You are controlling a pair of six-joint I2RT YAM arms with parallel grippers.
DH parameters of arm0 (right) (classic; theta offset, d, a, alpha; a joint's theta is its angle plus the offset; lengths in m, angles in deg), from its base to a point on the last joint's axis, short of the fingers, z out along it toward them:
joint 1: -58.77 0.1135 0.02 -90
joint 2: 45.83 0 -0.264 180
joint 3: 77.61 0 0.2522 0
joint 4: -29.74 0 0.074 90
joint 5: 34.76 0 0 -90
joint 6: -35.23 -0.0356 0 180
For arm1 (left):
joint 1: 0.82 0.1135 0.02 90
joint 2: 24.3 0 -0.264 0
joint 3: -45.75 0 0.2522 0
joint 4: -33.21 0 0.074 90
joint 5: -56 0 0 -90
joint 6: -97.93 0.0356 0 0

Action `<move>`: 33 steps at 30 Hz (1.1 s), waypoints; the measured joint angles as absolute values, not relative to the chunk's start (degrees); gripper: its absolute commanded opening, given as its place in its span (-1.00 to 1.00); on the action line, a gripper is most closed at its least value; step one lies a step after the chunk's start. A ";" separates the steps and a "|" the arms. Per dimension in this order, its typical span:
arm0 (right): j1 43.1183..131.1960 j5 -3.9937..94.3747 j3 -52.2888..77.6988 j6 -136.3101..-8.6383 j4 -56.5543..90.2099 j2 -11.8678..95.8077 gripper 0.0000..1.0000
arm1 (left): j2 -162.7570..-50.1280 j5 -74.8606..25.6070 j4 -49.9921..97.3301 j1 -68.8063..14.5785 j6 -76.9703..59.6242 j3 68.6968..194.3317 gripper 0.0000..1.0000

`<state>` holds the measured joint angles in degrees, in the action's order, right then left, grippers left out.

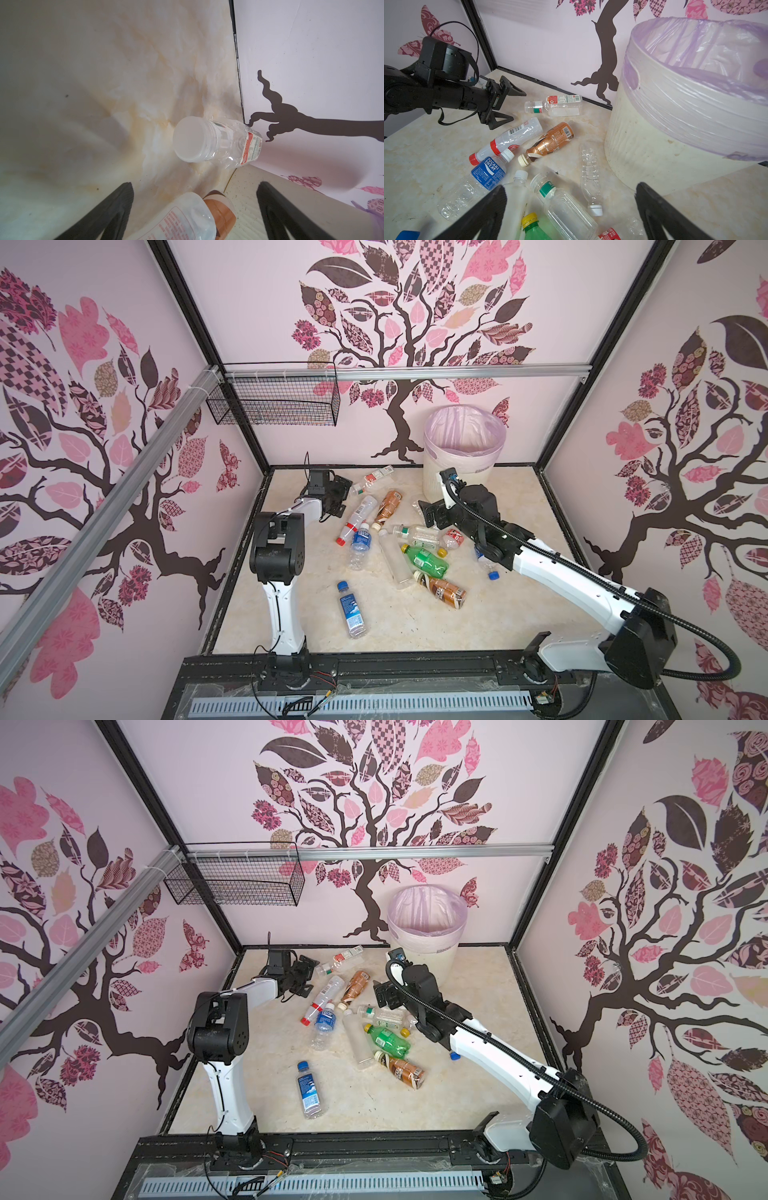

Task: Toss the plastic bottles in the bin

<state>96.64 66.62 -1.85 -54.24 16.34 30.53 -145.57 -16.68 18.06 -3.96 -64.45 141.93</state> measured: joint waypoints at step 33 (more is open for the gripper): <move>96.64 67.19 -1.19 -53.47 18.44 34.92 0.99 | -153.99 -14.86 20.14 -3.90 -63.53 148.85 0.54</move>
<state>96.64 67.19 -1.19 -53.47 18.44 34.92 -153.99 -14.86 20.14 -3.90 -63.53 148.85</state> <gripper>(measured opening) 0.995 0.776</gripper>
